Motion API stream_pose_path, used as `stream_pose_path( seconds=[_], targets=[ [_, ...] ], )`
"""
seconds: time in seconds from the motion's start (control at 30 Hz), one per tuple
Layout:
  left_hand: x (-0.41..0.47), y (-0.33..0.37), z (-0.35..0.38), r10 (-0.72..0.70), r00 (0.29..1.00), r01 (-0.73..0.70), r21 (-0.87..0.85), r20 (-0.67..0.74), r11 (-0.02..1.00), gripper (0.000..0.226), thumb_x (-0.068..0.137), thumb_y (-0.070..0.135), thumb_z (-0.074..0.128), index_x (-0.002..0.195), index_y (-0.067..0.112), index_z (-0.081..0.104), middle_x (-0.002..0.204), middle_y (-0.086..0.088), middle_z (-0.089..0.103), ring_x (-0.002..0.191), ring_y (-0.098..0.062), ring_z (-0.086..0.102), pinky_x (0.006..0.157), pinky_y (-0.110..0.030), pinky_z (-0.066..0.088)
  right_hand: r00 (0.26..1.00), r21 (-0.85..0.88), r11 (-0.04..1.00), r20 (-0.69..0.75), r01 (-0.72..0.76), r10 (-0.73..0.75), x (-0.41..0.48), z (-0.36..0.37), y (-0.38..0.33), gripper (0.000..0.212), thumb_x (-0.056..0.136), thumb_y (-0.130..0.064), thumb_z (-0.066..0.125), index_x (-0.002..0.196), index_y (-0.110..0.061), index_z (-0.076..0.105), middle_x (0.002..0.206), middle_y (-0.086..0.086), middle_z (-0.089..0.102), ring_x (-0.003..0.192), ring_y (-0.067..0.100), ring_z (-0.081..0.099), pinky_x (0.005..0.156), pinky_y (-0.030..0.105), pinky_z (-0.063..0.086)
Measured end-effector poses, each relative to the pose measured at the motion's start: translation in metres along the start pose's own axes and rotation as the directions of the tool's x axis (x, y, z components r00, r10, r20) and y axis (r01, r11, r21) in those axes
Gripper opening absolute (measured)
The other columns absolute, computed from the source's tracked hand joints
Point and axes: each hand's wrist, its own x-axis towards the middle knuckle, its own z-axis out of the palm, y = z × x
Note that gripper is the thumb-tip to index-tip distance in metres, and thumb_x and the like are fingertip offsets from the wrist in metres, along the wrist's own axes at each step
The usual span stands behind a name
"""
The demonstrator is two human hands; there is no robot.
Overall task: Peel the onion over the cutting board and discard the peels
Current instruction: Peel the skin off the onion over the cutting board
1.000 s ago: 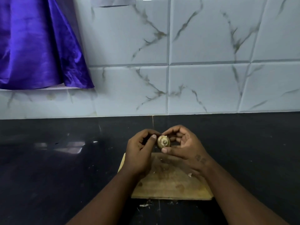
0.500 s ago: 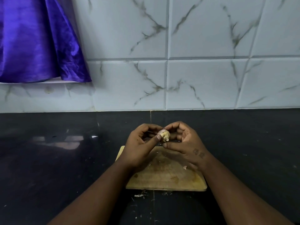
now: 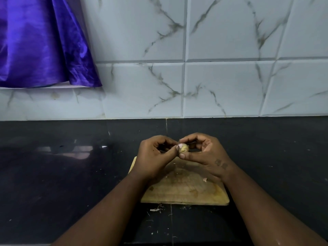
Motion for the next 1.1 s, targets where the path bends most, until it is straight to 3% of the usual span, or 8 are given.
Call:
stream_pose_path(
  seconds=[0.13, 0.33, 0.57, 0.8, 0.9, 0.97, 1.03, 1.1],
  targets=[
    [0.0, -0.002, -0.001, 0.034, 0.999, -0.033, 0.032, -0.008, 0.999, 0.01, 0.094, 0.006, 0.077, 0.095, 0.012, 0.085, 0.086, 0.001, 0.082, 0.081, -0.014, 0.078, 0.074, -0.038, 0.066, 1.0, -0.025, 1.0, -0.002, 0.001, -0.001, 0.001, -0.001, -0.001, 0.045, 0.068, -0.002, 0.094, 0.108, -0.011, 0.076, 0.108, 0.009, 0.08, 0.103, 0.023, 0.078, 0.088, 0.032, 0.063],
    [0.001, -0.004, -0.001, 0.078, 0.997, -0.08, 0.078, 0.03, 0.994, 0.01, 0.092, 0.016, 0.082, 0.102, 0.014, 0.083, 0.094, 0.005, 0.082, 0.088, -0.009, 0.078, 0.076, -0.025, 0.063, 1.0, -0.02, 1.0, 0.004, 0.0, 0.0, 0.002, -0.004, 0.001, 0.039, 0.072, 0.001, 0.091, 0.107, -0.01, 0.077, 0.107, 0.01, 0.081, 0.104, 0.025, 0.078, 0.093, 0.04, 0.063],
    [0.003, -0.009, 0.002, -0.02, 0.999, 0.022, -0.058, 0.031, 0.998, 0.007, 0.096, 0.007, 0.076, 0.093, 0.012, 0.08, 0.088, -0.006, 0.079, 0.087, -0.032, 0.075, 0.08, -0.055, 0.064, 1.0, -0.018, 1.0, 0.012, -0.005, 0.006, 0.003, -0.002, 0.005, 0.037, 0.076, 0.01, 0.084, 0.106, -0.011, 0.078, 0.111, 0.009, 0.079, 0.107, 0.024, 0.077, 0.096, 0.043, 0.062],
    [0.003, -0.011, 0.003, -0.171, 0.983, 0.181, -0.176, 0.071, 0.968, 0.013, 0.108, 0.01, 0.055, 0.097, 0.008, 0.062, 0.093, -0.013, 0.069, 0.081, -0.028, 0.065, 0.071, -0.043, 0.059, 1.0, 0.01, 1.0, 0.025, -0.008, 0.008, 0.004, -0.004, 0.004, 0.048, 0.073, 0.006, 0.088, 0.114, -0.014, 0.073, 0.109, 0.01, 0.078, 0.1, 0.02, 0.076, 0.09, 0.036, 0.061],
    [0.001, -0.006, 0.003, -0.152, 0.979, 0.18, -0.233, 0.134, 0.956, 0.007, 0.108, 0.018, 0.06, 0.111, 0.015, 0.065, 0.1, -0.005, 0.071, 0.088, -0.024, 0.07, 0.073, -0.04, 0.061, 0.999, 0.049, 0.998, 0.025, -0.034, 0.033, 0.004, -0.003, 0.004, 0.048, 0.069, -0.006, 0.088, 0.113, -0.015, 0.07, 0.107, 0.01, 0.079, 0.1, 0.022, 0.076, 0.089, 0.036, 0.061],
    [0.0, -0.006, 0.003, -0.128, 0.98, 0.157, -0.198, 0.152, 0.967, 0.011, 0.105, 0.019, 0.065, 0.115, 0.02, 0.07, 0.107, -0.004, 0.075, 0.099, -0.029, 0.075, 0.081, -0.046, 0.065, 0.999, 0.065, 0.997, 0.03, -0.045, 0.043, 0.004, -0.003, 0.005, 0.047, 0.069, -0.01, 0.089, 0.111, -0.015, 0.069, 0.109, 0.012, 0.078, 0.101, 0.023, 0.076, 0.09, 0.037, 0.062],
    [0.001, -0.008, 0.003, -0.101, 0.983, 0.128, -0.178, 0.151, 0.976, 0.011, 0.104, 0.011, 0.066, 0.112, 0.014, 0.074, 0.107, -0.01, 0.076, 0.101, -0.037, 0.074, 0.083, -0.05, 0.065, 0.998, 0.084, 0.995, 0.037, -0.048, 0.045, 0.003, -0.002, 0.004, 0.046, 0.068, -0.015, 0.09, 0.109, -0.013, 0.07, 0.11, 0.017, 0.076, 0.1, 0.024, 0.076, 0.089, 0.038, 0.062],
    [0.003, -0.01, 0.002, -0.1, 0.986, 0.124, -0.19, 0.132, 0.974, 0.011, 0.104, 0.003, 0.064, 0.107, 0.005, 0.075, 0.103, -0.016, 0.077, 0.094, -0.035, 0.075, 0.08, -0.044, 0.066, 0.998, 0.097, 0.994, 0.052, -0.041, 0.036, 0.003, -0.001, 0.002, 0.039, 0.072, -0.014, 0.088, 0.106, -0.009, 0.071, 0.109, 0.02, 0.075, 0.097, 0.026, 0.076, 0.087, 0.038, 0.063]
  ],
)
